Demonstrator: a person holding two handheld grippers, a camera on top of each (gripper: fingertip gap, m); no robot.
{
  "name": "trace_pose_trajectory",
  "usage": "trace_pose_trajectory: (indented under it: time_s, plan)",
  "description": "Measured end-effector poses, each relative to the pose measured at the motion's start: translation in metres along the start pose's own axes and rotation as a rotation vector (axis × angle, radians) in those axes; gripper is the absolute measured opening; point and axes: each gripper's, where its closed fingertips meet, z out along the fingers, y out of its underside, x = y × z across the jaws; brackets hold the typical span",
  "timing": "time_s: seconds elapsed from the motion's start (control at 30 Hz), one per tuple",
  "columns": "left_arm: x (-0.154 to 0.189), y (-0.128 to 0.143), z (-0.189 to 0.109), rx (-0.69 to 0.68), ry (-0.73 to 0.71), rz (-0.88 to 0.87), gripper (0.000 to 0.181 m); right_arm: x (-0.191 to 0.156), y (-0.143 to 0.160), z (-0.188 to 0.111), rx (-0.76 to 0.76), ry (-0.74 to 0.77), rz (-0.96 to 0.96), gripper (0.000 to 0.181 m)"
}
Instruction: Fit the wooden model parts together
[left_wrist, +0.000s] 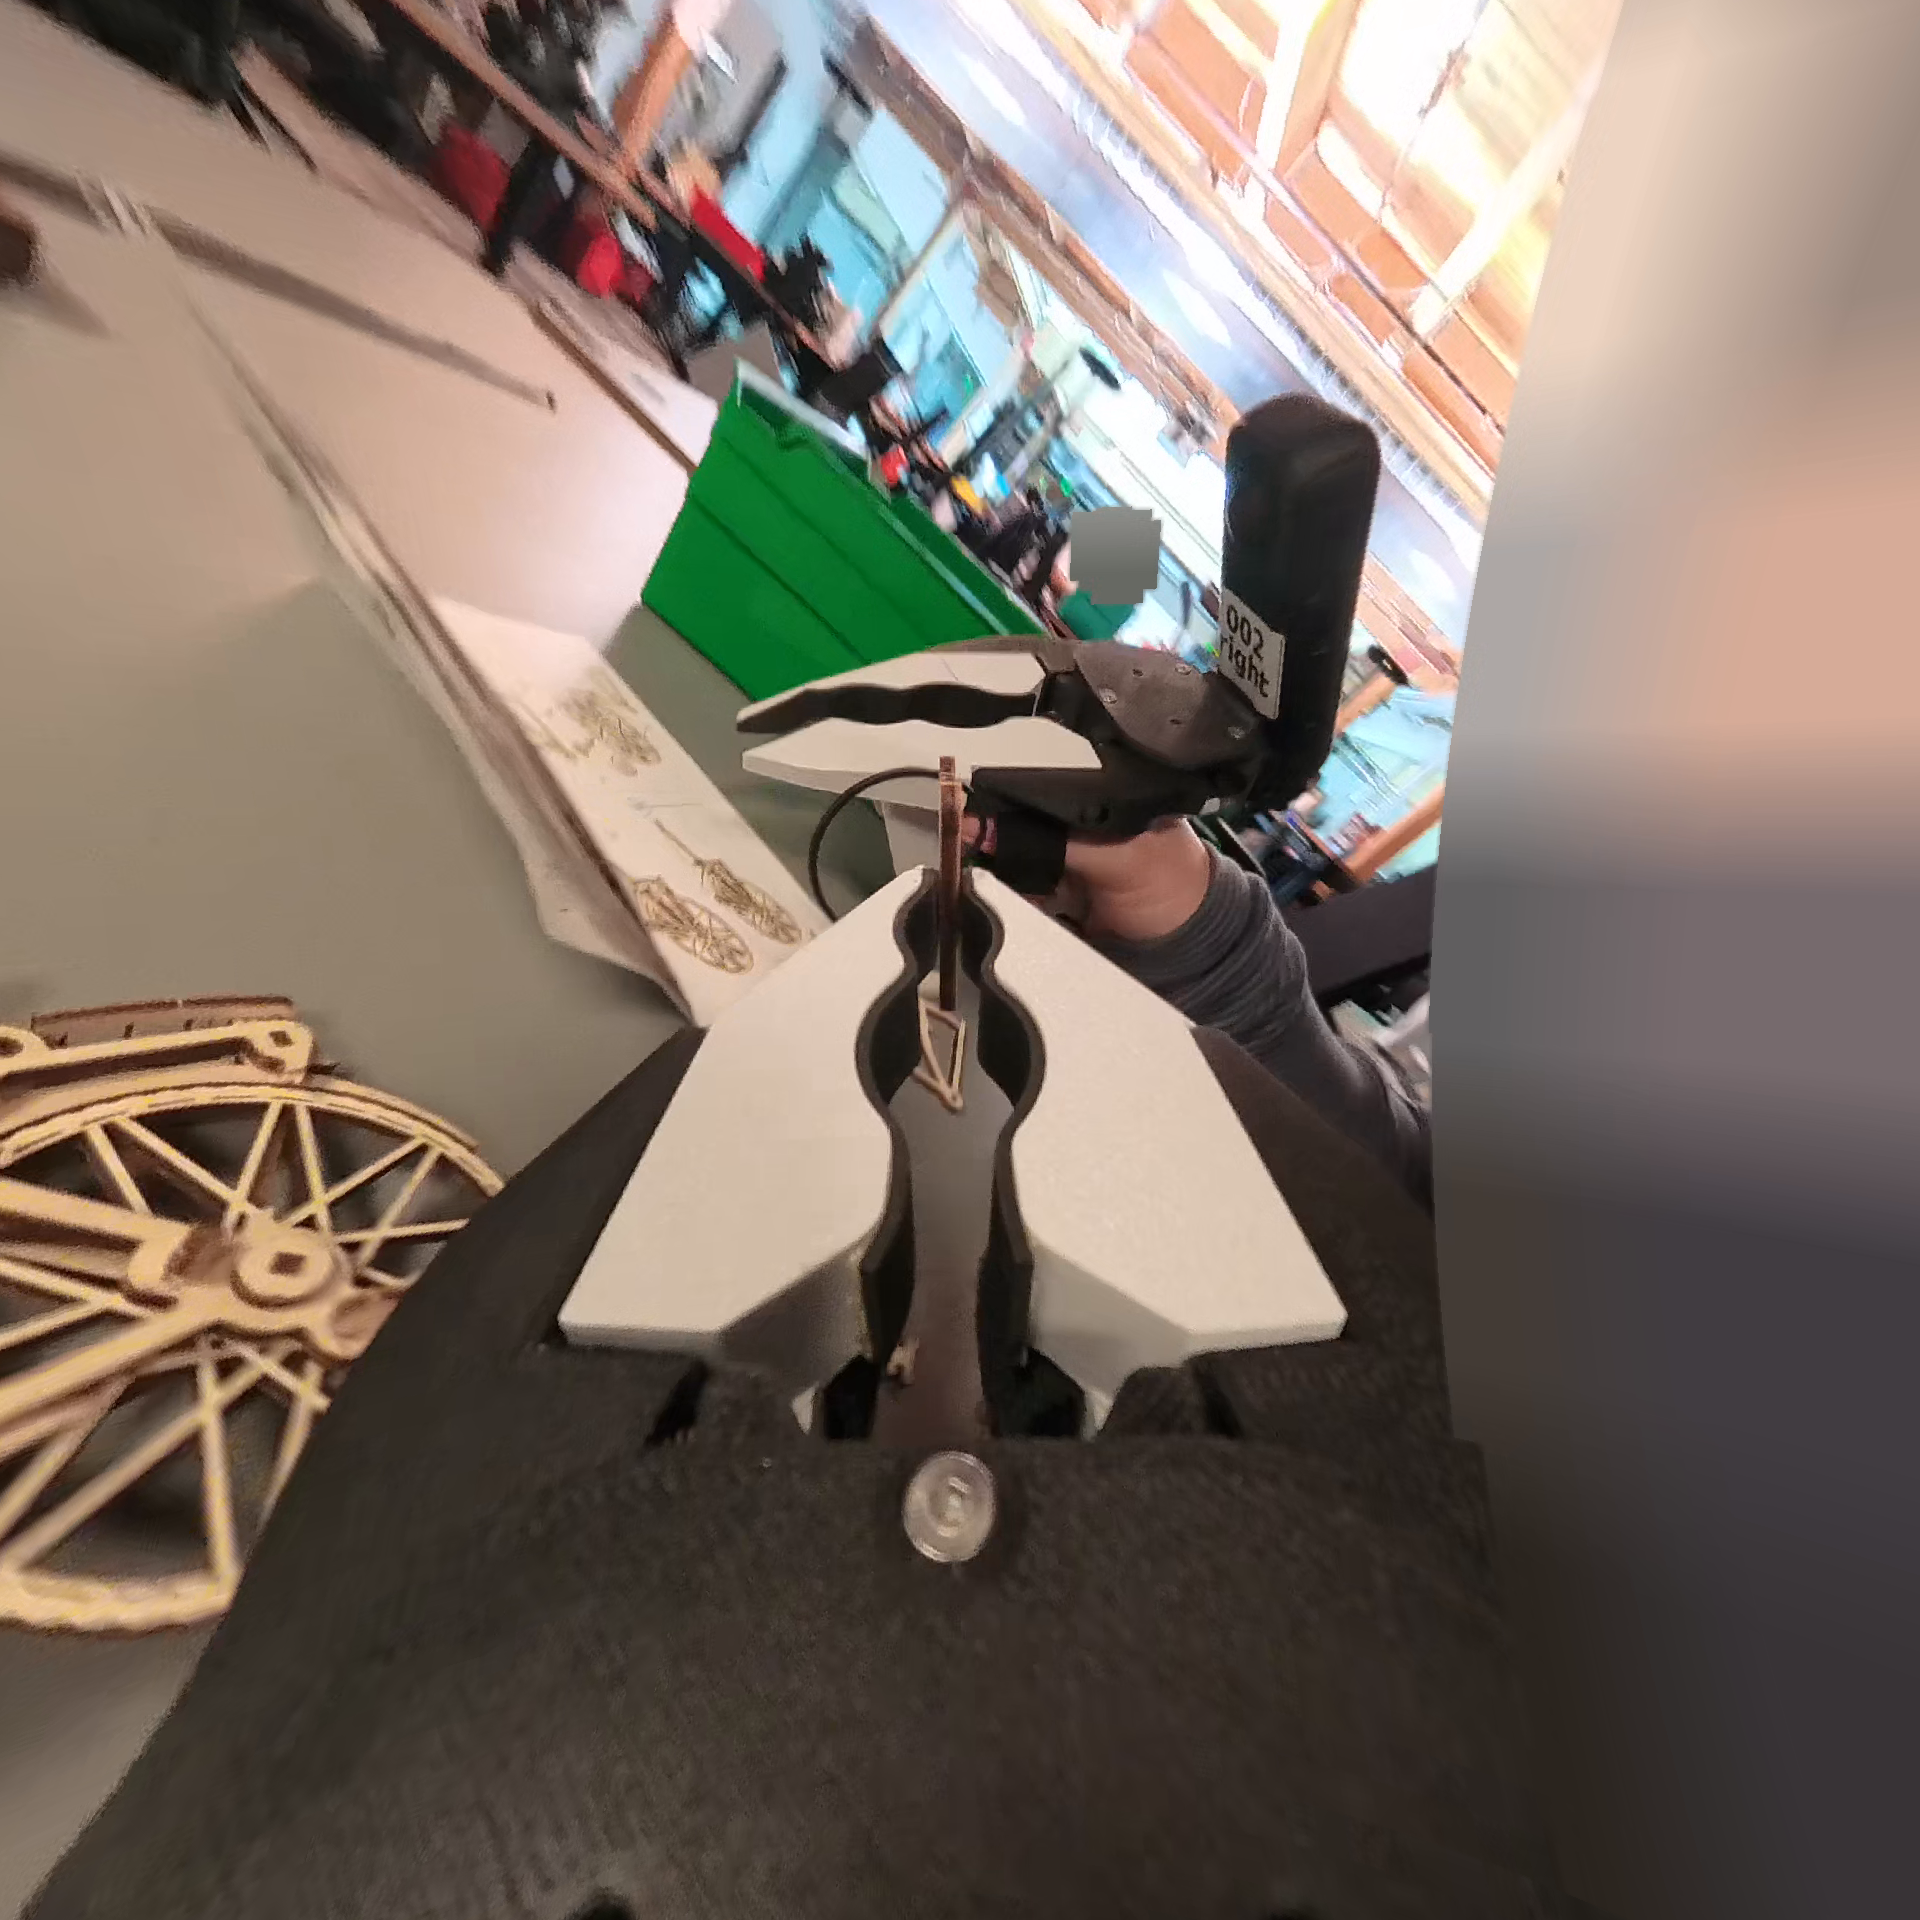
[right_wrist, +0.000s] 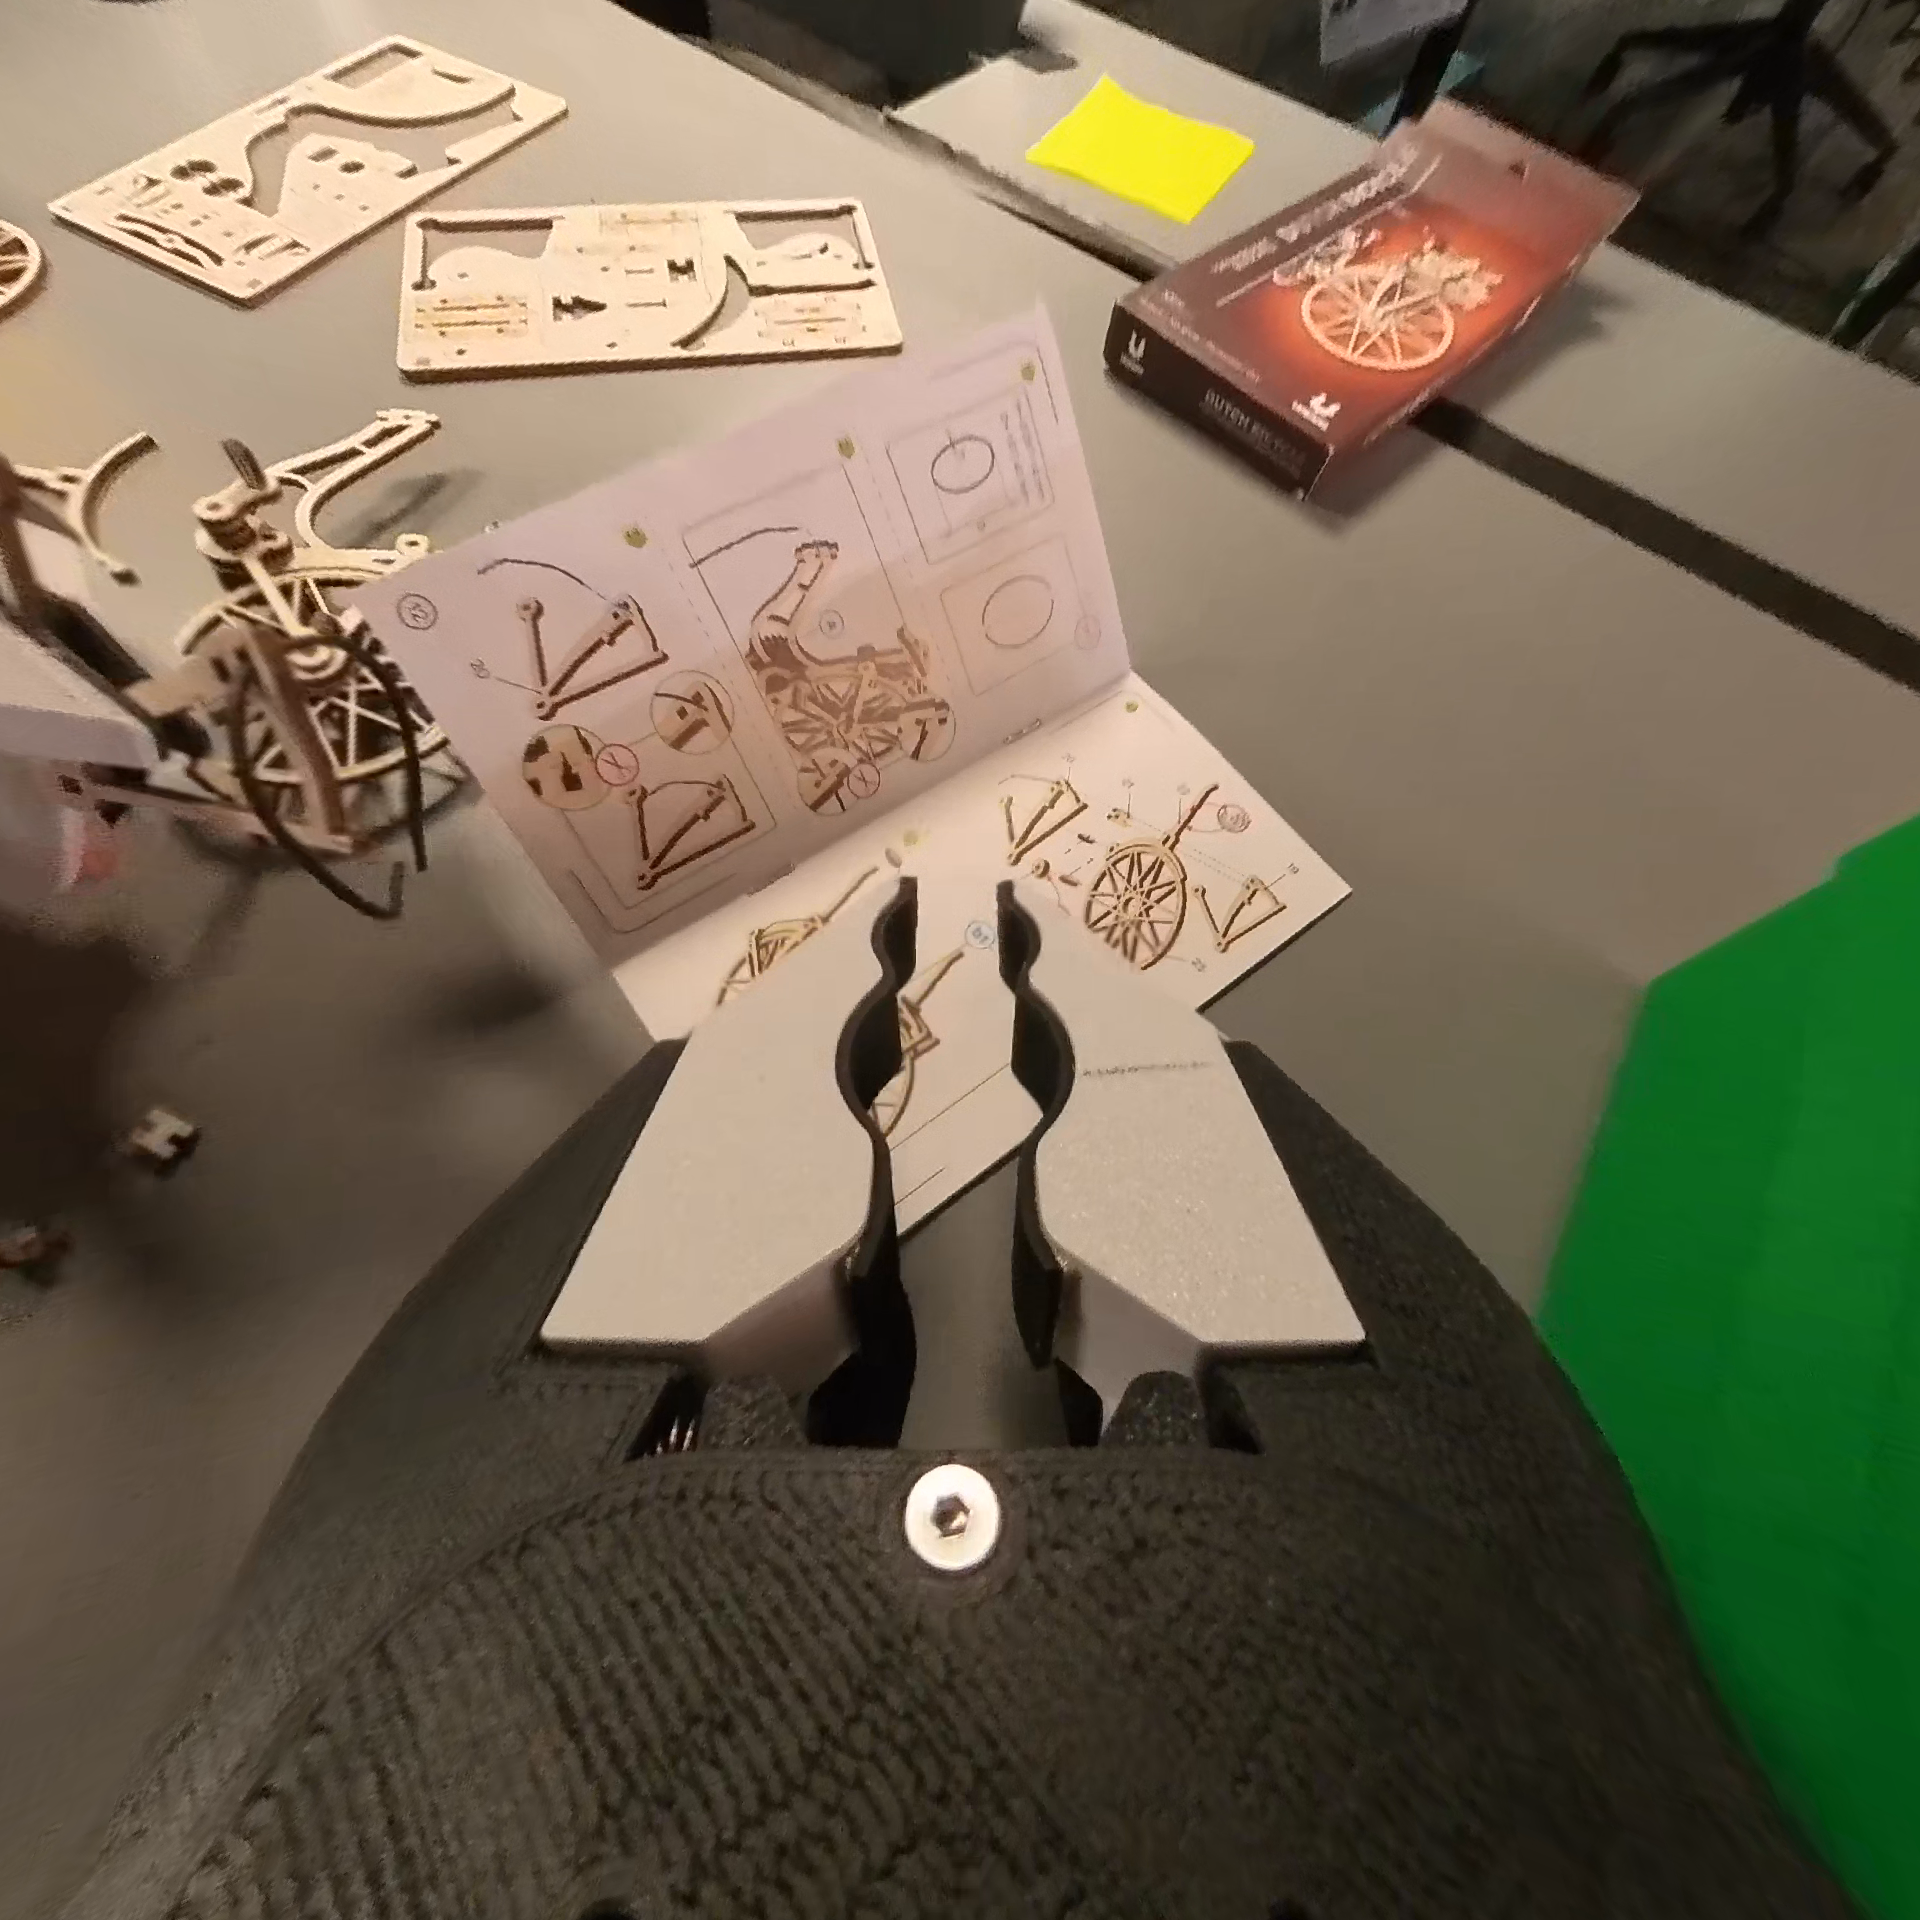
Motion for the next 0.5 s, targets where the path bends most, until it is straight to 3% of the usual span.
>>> trace_pose_trajectory:
  time_s: [0.1,0.3,0.5]
  plan:
    - [0.014,-0.004,-0.006,0.044,-0.018,0.001,0.002,0.003,-0.006,-0.003,0.034,0.023,-0.023,0.013]
    - [0.036,0.002,-0.062,0.090,-0.158,-0.077,0.002,0.002,-0.015,-0.009,0.087,0.014,-0.044,0.014]
    - [0.027,0.038,-0.103,-0.057,-0.247,-0.271,0.002,-0.011,-0.021,-0.010,0.113,-0.014,-0.112,0.015]
